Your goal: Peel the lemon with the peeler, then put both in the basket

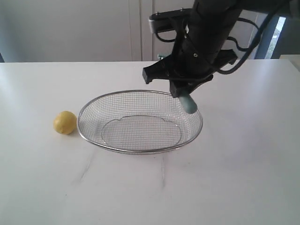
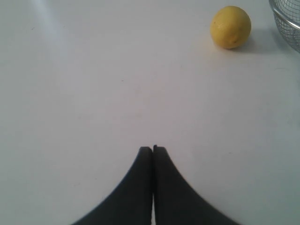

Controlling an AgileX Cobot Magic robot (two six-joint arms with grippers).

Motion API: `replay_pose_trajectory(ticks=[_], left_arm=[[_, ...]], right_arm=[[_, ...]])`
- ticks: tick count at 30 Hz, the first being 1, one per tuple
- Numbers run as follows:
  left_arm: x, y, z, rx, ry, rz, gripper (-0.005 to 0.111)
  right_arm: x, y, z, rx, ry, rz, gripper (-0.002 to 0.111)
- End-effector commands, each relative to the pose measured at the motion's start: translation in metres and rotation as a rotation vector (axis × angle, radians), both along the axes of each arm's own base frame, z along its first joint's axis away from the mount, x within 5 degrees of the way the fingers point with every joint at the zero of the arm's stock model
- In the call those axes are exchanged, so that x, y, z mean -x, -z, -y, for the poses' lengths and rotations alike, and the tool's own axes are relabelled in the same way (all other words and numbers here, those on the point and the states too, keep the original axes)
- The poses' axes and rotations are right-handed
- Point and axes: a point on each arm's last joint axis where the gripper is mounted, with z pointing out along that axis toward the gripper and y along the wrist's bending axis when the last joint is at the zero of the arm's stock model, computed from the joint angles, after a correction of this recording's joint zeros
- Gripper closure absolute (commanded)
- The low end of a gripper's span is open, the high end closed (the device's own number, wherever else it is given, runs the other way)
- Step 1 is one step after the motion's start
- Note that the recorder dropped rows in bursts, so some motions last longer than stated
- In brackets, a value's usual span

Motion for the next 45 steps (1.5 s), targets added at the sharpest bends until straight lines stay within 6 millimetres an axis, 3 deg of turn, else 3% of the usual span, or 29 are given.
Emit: replay_pose_trajectory(ticks=[1, 9, 17, 37, 45], left_arm=[[0.0, 0.002, 0.0, 0.009, -0.005, -0.006, 0.107], [0.0, 0.002, 0.0, 0.009, -0.005, -0.006, 0.107], [0.0, 0.002, 0.0, 0.009, -0.005, -0.006, 0.107], [0.0, 0.002, 0.0, 0.009, -0.006, 0.0, 0.107], [-0.004, -0.008, -0.001, 0.008, -0.018, 0.121, 0.107]], right_arm=[[-0.001, -0.015, 0.037, 0.033, 0.012, -0.019, 0.108], [-0.002, -0.024, 0.066, 0.063, 0.036, -0.028, 0.108], [-0.007, -0.024, 0.078, 0.074, 0.039, -0.025, 0.108], [-0.005, -0.024, 0.073, 0.025, -0.004, -0.043, 0.108], [0.001, -0.026, 0.057, -0.122, -0.132, -0.079, 0.108]])
